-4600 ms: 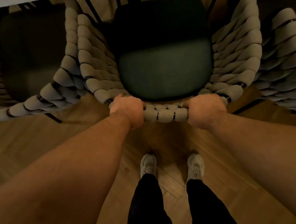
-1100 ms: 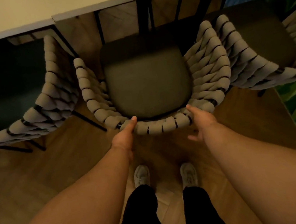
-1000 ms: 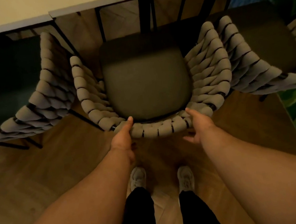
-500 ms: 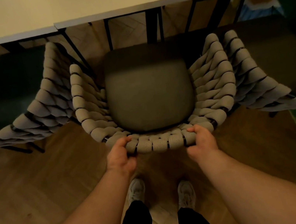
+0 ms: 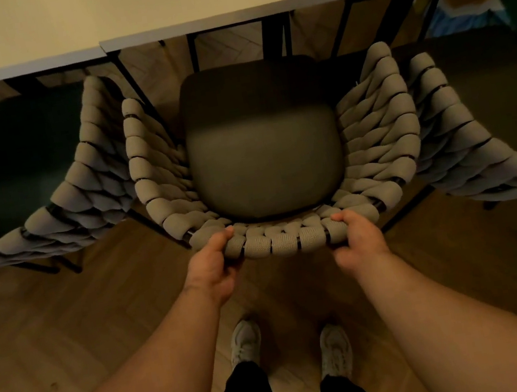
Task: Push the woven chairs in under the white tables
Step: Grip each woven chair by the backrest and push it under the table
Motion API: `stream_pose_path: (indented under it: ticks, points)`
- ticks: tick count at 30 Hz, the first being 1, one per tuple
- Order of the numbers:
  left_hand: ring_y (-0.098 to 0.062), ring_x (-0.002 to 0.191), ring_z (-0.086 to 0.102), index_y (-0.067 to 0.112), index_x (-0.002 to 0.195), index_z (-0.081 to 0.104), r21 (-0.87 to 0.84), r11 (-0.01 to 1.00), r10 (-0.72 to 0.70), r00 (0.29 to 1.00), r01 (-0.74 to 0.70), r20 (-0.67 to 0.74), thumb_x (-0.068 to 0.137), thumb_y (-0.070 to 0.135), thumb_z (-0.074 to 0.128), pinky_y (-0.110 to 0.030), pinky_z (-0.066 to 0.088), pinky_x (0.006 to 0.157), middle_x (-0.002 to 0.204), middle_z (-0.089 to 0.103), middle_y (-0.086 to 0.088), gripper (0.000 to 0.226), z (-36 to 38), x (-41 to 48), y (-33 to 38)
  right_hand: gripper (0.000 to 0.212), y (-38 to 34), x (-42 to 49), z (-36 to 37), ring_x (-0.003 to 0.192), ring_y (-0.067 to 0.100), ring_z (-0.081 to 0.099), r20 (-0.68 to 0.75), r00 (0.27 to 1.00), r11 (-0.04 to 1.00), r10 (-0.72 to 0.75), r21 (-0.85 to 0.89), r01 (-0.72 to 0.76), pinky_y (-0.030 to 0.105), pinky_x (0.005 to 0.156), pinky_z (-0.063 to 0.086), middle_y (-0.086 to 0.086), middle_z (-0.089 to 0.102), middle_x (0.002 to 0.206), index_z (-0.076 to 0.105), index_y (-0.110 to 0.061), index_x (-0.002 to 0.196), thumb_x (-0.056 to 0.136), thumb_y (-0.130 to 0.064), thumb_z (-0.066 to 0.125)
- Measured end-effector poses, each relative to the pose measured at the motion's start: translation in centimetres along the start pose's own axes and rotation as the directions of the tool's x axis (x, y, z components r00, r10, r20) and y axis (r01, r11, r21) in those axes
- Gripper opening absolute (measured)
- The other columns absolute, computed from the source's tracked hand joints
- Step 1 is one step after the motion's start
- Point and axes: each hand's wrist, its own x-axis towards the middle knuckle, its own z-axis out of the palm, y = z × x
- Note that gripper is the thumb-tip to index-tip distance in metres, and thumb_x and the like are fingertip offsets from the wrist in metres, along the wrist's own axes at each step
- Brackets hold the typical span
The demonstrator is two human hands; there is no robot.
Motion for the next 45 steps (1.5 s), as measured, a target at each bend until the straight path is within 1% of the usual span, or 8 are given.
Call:
stream_pose_path:
  ticks: [8,12,14,16,20,23,26,45]
  points:
    - [-0.035,0.137,0.055,0.007,0.16,0.033,0.663,0.725,0.376,0.914,-0.186,-0.155,0.069,0.045,0.1,-0.05,0.048,0.115,0.157,0.049,-0.016,0.119,0.7,1.6,3.2,0.083,-0.3,-0.4,3.4,0.12,0.038,0.066,-0.219,0.871,0.825,-0.44,-0.481,0.296,0.033,0.081,0.055,0.018,0.056,0.145,0.033,-0.012,0.156,0.091,-0.018,0.084]
    - [-0.039,0.163,0.004,0.008,0.168,-0.01,0.923,0.343,0.601,0.796,-0.174,-0.073,0.069,0.057,0.095,-0.048,0.015,0.131,0.177,-0.008,-0.017,0.152,1.5,0.2,4.1,0.11,-0.8,-1.7,3.0,0.159,0.039,0.024,0.003,0.716,0.231,-0.698,-0.945,0.23,0.05,0.121,0.039,0.02,0.018,0.175,0.008,-0.012,0.169,0.093,-0.044,0.08]
    - [-0.041,0.162,-0.005,0.017,0.17,-0.006,0.971,-0.069,0.706,0.676,-0.229,0.21,0.08,0.059,0.085,-0.054,0.006,0.131,0.177,-0.011,-0.016,0.135,2.0,-0.3,4.4,0.096,-1.3,-2.3,2.4,0.163,0.039,0.01,0.345,0.592,-0.254,-0.729,-0.939,0.234,0.056,0.13,0.02,0.016,0.009,0.178,0.016,-0.019,0.17,0.098,-0.054,0.07]
    - [-0.039,0.162,-0.007,0.026,0.17,0.007,0.826,-0.504,0.549,0.646,-0.25,0.531,0.091,0.073,0.062,-0.059,0.001,0.13,0.178,-0.006,-0.012,0.107,2.7,-0.5,4.7,0.076,-1.9,-2.7,2.3,0.161,0.033,0.02,0.659,0.575,-0.61,-0.485,-0.726,0.317,0.057,0.13,0.012,0.008,0.027,0.175,0.041,-0.028,0.162,0.1,-0.072,0.051]
    - [-0.024,0.16,0.025,0.041,0.159,0.041,0.465,-0.805,-0.037,0.813,-0.368,0.581,0.072,0.105,0.028,-0.06,0.008,0.13,0.168,0.038,0.011,0.109,4.2,-0.3,4.9,0.093,-3.6,-2.9,3.0,0.124,0.018,0.061,0.702,0.711,-0.814,-0.028,-0.429,0.392,0.052,0.121,0.028,-0.013,0.07,0.125,0.065,-0.04,0.134,0.071,-0.105,0.039]
    - [-0.011,0.105,0.067,0.05,0.128,0.066,0.405,-0.849,-0.067,0.829,-0.34,0.555,0.077,0.085,0.059,-0.044,0.056,0.098,0.108,0.068,0.024,0.062,4.8,0.6,5.4,0.043,-4.6,-1.7,4.2,0.1,0.016,0.067,0.664,0.746,-0.85,0.049,-0.365,0.38,0.046,0.094,0.055,-0.016,0.067,0.099,0.064,-0.045,0.12,0.084,-0.068,0.071]
    - [-0.009,0.075,0.06,0.051,0.113,0.071,0.417,-0.851,-0.03,0.823,-0.318,0.568,0.077,0.064,0.064,-0.031,0.049,0.065,0.076,0.058,0.018,0.039,6.0,1.5,5.7,0.03,-5.2,-0.9,5.5,0.086,0.016,0.063,0.645,0.762,-0.852,0.057,-0.366,0.374,0.041,0.076,0.056,-0.015,0.063,0.088,0.067,-0.046,0.119,0.09,-0.041,0.071]
    - [-0.005,0.072,0.059,0.056,0.118,0.069,0.388,-0.886,0.036,0.794,-0.256,0.606,0.071,0.071,0.063,-0.028,0.043,0.06,0.077,0.062,0.02,0.05,11.5,6.0,9.0,0.033,-10.3,3.0,11.5,0.083,0.017,0.059,0.695,0.71,-0.866,0.116,-0.279,0.415,0.04,0.065,0.046,-0.014,0.055,0.085,0.061,-0.044,0.124,0.092,-0.038,0.07]
